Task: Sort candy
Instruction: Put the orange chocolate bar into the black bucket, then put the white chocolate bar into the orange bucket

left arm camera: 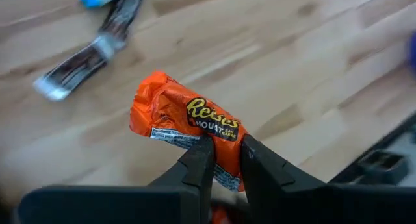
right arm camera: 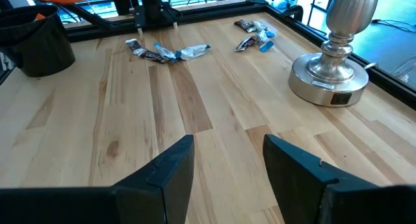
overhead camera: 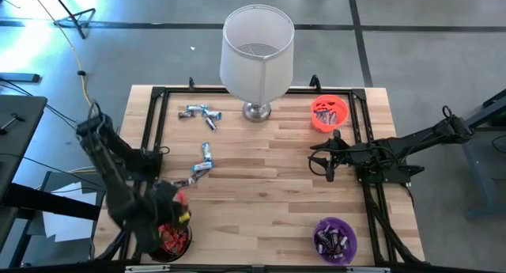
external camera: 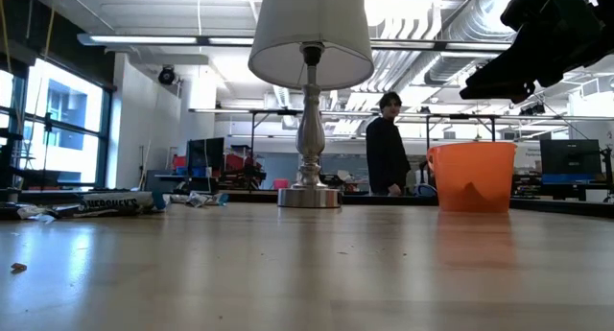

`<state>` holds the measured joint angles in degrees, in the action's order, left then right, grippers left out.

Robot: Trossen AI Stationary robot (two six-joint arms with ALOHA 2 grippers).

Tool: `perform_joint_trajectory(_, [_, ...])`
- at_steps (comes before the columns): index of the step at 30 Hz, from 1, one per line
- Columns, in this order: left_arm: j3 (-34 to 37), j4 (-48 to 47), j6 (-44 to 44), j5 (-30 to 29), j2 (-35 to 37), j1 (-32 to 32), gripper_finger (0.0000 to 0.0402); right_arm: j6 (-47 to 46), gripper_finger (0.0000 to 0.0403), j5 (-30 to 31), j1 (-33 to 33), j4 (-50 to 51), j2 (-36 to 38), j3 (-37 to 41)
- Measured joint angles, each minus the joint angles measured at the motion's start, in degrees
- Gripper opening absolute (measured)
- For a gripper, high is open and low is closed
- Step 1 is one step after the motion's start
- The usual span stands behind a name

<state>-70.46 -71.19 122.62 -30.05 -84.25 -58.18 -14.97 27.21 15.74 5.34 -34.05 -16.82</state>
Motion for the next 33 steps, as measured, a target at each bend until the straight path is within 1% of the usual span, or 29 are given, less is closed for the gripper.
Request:
perform_joint_trajectory(3, [-7.7, -6.1, 4.9, 4.1, -6.7, -2.5, 0.0061, 0.0, 0.0180, 0.0, 0.0, 0.0, 0.0, 0.0])
perform_joint_trajectory(7, [-15.9, -9.4, 10.8, 8.6, -13.3, -5.8, 0.0061, 0.0, 0.0180, 0.0, 0.0, 0.0, 0.0, 0.0])
perform_joint_trajectory(11, [-22.1, -10.3, 17.4, 10.8, -18.2, -8.8, 0.0061, 0.0, 0.0180, 0.0, 0.0, 0.0, 0.0, 0.0])
perform_joint_trajectory(14, [-25.2, -11.6, 19.4, 12.4, -21.2, -9.9, 0.0071, 0.0, 0.0180, 0.0, 0.0, 0.0, 0.0, 0.0])
perform_joint_trajectory(16, [-26.5, -12.6, 19.7, 14.1, -22.8, -9.9, 0.0090, 0.0, 0.0180, 0.0, 0.0, 0.0, 0.0, 0.0])
perform_joint_trajectory(19, [-27.0, -12.5, 19.4, 14.2, -24.0, -9.5, 0.0134, 0.0, 0.0180, 0.0, 0.0, 0.0, 0.0, 0.0])
perform_joint_trajectory(22, [-27.0, -11.9, 17.7, 12.7, -24.1, -9.3, 0.0181, 0.0, 0.0180, 0.0, 0.0, 0.0, 0.0, 0.0])
perform_joint_trajectory(25, [-27.1, -12.5, 16.3, 9.8, -24.1, -9.3, 0.0213, 0.0, 0.0180, 0.0, 0.0, 0.0, 0.0, 0.0])
perform_joint_trajectory(29, [-27.1, -15.7, 14.3, 8.4, -24.0, -8.5, 0.0226, 0.0, 0.0180, 0.0, 0.0, 0.0, 0.0, 0.0])
perform_joint_trajectory(33, [-26.9, -19.1, 9.2, 7.9, -23.9, -6.5, 0.0227, 0.0, 0.0180, 0.0, 0.0, 0.0, 0.0, 0.0])
